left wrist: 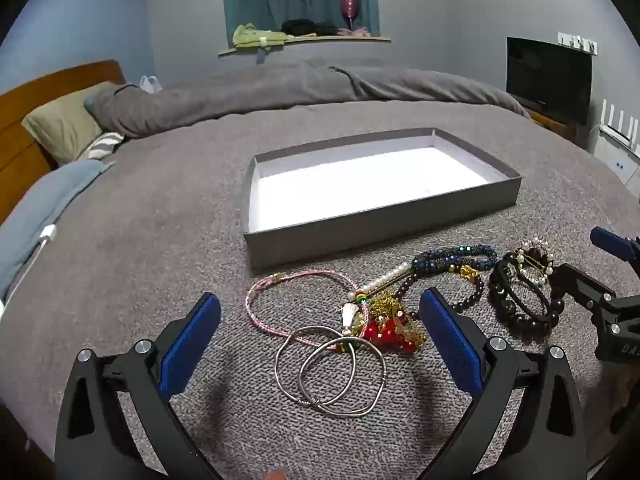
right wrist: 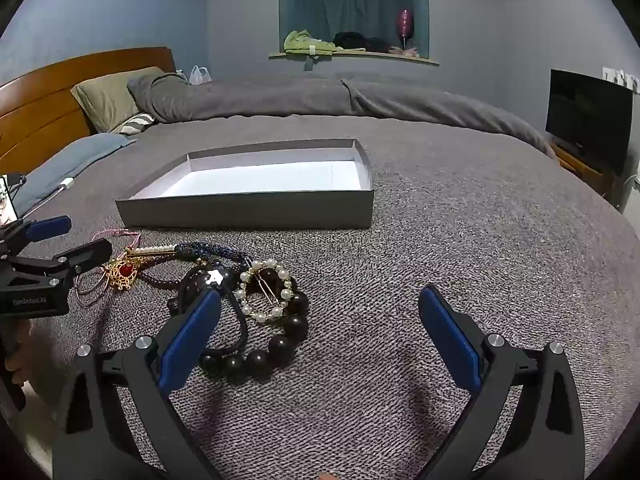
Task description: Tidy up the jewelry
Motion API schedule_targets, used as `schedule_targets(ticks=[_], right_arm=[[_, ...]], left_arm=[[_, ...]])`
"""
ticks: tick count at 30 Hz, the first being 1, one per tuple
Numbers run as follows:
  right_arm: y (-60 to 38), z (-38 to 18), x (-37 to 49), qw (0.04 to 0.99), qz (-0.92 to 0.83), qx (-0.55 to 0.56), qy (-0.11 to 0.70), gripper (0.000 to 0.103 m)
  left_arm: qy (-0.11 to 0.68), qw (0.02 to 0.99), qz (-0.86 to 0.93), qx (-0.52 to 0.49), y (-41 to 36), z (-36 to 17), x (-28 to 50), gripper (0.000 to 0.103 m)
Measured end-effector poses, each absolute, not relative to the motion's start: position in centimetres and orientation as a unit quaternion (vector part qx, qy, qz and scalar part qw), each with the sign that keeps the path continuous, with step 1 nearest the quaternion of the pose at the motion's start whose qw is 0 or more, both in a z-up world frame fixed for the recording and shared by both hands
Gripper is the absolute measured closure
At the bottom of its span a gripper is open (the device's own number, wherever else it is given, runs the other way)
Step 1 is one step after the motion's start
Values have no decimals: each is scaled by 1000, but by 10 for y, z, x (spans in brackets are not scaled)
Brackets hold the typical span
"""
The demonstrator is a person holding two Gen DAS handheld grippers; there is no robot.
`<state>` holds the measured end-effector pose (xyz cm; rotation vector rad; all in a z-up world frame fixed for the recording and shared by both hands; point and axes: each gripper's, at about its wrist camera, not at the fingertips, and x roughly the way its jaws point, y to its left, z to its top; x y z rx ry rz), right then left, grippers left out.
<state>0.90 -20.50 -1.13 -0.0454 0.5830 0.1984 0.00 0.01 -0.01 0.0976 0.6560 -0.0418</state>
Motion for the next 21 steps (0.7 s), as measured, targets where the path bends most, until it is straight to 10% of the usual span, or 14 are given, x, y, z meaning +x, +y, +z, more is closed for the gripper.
schedule_targets(ticks=[21], right_arm=[[-207, -8, 6, 957, 86, -22, 275, 5]], left_arm=[[320, 946, -13, 48, 2, 0, -1, 4]])
